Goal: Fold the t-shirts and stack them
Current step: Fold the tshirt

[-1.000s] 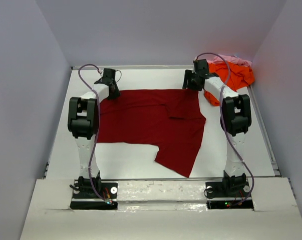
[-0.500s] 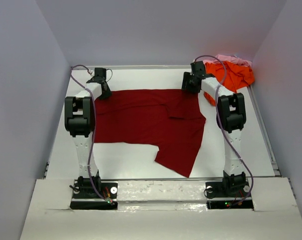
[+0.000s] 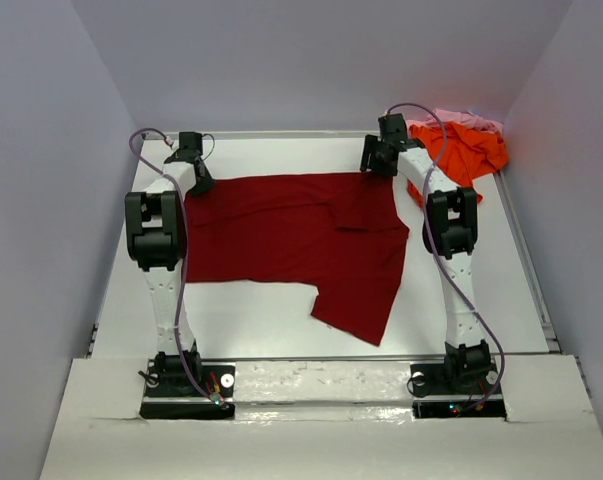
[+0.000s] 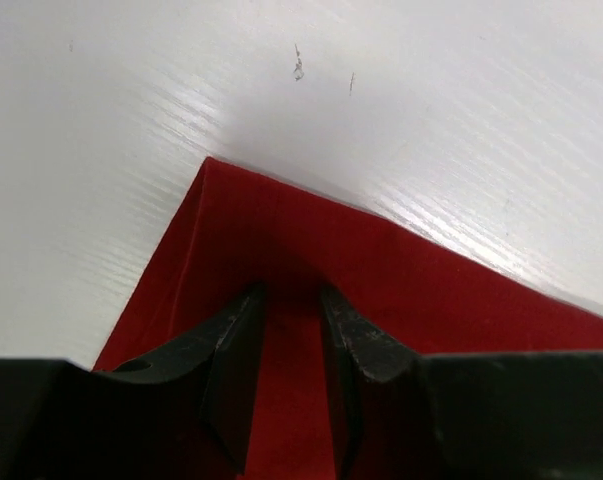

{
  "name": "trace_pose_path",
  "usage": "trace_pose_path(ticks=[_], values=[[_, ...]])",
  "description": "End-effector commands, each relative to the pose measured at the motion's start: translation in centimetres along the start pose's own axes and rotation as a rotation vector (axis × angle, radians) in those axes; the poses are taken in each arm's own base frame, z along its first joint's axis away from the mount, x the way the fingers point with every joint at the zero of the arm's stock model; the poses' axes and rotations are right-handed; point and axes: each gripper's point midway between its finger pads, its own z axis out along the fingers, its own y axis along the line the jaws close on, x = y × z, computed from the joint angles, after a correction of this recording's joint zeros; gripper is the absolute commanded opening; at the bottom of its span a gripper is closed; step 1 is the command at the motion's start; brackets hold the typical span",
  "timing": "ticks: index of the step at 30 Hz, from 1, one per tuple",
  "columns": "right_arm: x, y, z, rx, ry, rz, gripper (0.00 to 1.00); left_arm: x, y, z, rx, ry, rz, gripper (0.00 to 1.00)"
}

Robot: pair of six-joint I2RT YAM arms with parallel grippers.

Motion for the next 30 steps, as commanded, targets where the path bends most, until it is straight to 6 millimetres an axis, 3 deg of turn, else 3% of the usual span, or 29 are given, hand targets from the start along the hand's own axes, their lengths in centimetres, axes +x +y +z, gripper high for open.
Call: trace_pose_path(ticks=[1, 6, 14, 19, 30], values=[[-1.3, -1.4, 0.5, 0.012, -0.014, 0.004, 0.67, -1.1, 0.7, 0.2, -0.017, -0.005, -0.024, 0.41], [-2.5, -0.8, 0.8, -0.038, -0.040, -0.004, 0.68, -2.3, 1.0, 0.2, -0.031, -0.039, -0.029, 0.40], [-4.5, 2.1, -0.3, -0.194, -0.103, -0.028, 0.68, -3.8, 0.5, -0.3, 0.000, -0.110, -0.034, 0.38], [-6.0, 3.4, -1.3, -0.261, -0.146, -0.049, 0.67, -5.9, -0.4, -1.0, 0.052, -0.192, -0.050, 0.39], [-8.2, 5.1, -4.2, -0.341, -0.201, -0.080, 0.68, -7.1, -1.4, -1.4, 0.076, -0.221, -0.011, 0.39]])
